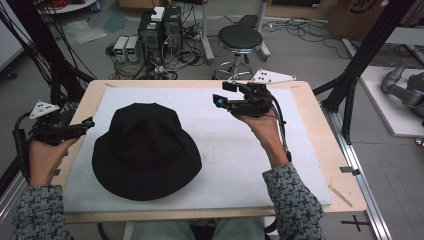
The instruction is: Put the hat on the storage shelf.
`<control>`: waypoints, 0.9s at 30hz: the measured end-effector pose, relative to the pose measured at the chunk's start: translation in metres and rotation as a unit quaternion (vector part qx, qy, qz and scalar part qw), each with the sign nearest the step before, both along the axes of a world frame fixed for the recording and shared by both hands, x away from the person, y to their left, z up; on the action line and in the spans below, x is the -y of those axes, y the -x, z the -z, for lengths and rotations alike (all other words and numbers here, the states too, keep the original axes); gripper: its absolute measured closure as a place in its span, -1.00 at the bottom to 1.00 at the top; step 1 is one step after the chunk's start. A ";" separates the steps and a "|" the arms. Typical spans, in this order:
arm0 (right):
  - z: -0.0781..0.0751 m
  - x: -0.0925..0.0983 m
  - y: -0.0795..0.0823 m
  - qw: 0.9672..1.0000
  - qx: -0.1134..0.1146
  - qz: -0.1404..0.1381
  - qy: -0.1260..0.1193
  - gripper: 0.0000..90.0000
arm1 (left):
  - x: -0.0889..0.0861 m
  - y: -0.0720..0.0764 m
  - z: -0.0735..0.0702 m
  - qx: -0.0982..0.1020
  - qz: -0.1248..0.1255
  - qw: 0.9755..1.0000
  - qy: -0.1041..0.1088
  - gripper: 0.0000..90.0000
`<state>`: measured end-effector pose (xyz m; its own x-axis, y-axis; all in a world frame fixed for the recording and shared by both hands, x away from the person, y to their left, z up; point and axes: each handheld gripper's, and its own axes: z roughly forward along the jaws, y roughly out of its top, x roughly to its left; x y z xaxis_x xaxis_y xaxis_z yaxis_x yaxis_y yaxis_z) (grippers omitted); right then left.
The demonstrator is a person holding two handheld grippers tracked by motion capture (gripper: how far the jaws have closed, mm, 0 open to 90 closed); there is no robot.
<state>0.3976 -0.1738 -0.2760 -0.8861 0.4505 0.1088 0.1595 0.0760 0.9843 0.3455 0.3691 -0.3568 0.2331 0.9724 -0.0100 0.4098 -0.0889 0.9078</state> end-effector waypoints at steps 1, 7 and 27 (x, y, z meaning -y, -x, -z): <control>0.001 0.002 0.000 1.000 -0.004 0.003 0.001 -0.26 | 0.000 0.000 0.000 0.000 0.000 1.000 0.000 -0.68; 0.007 0.013 0.002 1.000 -0.008 0.023 0.009 -0.34 | 0.000 -0.001 0.000 0.000 -0.001 1.000 0.001 -0.68; 0.031 0.058 0.009 0.992 -0.036 0.111 0.040 -0.73 | 0.000 0.004 0.001 -0.003 -0.002 1.000 -0.003 -0.68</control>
